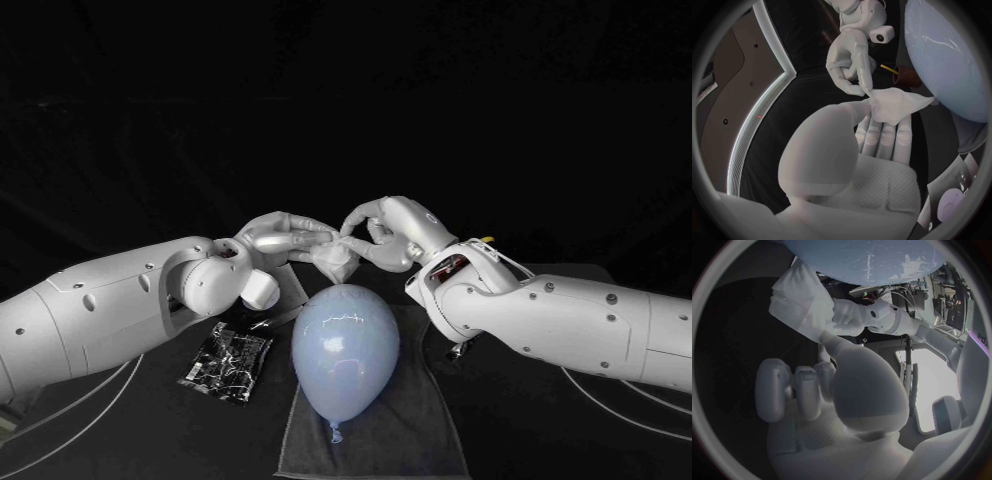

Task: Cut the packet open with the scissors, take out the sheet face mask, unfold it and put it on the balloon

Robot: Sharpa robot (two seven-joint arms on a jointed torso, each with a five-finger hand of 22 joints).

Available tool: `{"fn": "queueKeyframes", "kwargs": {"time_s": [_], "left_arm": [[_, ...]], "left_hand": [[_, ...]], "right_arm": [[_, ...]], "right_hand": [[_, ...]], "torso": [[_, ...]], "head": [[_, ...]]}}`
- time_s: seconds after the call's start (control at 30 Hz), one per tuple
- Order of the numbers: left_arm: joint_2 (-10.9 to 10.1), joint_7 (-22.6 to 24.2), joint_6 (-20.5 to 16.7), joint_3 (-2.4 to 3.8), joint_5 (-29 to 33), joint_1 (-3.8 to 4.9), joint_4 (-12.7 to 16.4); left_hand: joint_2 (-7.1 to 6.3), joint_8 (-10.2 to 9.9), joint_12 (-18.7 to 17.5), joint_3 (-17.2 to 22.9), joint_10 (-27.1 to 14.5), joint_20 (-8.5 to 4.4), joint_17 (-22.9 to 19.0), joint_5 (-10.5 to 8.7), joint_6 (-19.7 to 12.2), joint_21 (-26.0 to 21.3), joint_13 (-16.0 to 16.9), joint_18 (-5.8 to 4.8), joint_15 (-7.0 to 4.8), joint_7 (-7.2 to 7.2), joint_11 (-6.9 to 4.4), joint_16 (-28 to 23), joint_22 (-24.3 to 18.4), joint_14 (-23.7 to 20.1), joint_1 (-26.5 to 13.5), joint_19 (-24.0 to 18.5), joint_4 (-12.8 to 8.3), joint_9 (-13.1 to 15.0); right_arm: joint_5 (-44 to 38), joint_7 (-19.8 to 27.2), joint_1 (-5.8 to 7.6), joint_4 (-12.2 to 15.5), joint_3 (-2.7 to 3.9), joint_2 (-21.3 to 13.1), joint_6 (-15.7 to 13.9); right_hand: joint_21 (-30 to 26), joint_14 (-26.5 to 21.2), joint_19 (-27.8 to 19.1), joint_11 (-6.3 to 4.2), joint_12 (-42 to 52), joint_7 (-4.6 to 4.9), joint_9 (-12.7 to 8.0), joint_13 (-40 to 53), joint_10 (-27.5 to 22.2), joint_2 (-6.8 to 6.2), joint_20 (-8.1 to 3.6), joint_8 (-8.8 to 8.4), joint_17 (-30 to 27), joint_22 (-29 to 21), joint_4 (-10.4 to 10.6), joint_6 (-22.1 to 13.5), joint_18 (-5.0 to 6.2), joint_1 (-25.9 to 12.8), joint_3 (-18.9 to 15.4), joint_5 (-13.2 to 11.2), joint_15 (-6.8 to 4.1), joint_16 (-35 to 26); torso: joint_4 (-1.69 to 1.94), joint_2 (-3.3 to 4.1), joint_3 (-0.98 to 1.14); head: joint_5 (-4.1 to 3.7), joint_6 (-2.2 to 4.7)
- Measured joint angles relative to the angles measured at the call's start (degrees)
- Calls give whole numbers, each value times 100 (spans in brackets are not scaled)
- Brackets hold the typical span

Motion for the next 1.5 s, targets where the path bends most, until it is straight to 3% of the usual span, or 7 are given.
{"fn": "queueKeyframes", "kwargs": {"time_s": [0.23,0.7,1.3,1.5], "left_arm": [[-4,57,-271,0,-84,0,2],[5,177,-924,5,-147,0,-224],[90,265,-1143,72,-143,-1,-676],[113,265,-1129,112,-143,18,-793]], "left_hand": [[14,183,0,213,67,-1,21,24,-53,42,6,-2,-16,-32,-14,0,8,37,-281,63,-180,0],[21,310,0,400,126,-1,39,24,-112,41,5,-3,-37,-51,-32,0,7,58,-492,62,-336,2],[35,385,0,503,146,-1,46,16,-185,41,4,-31,-36,-41,-11,0,7,58,-583,62,-407,111],[43,387,0,523,145,-1,50,16,-186,41,4,31,-36,-41,-10,0,7,58,-620,61,-427,111]], "right_arm": [[15,81,0,139,0,-129,38],[104,258,-1,441,0,-542,79],[244,446,6,314,7,-726,178],[267,536,62,153,12,-718,283]], "right_hand": [[0,0,0,0,-1,7,5,2,0,0,0,-5,1,1,15,-8,0,0,15,-1,0,2],[-1,-1,-3,-1,9,0,1,-1,-1,0,3,13,5,4,16,-19,0,0,15,-2,1,5],[22,-10,-5,-2,14,1,5,1,-2,-15,4,10,0,1,16,-20,0,-15,14,-3,10,3],[21,-10,-6,3,13,0,4,2,3,-15,4,8,0,0,0,-19,0,-15,31,-4,10,6]], "torso": [[1,-1,1],[0,-2,2],[2,1,1],[4,-3,1]], "head": [[9,-1],[30,5],[58,-10],[66,-8]]}}
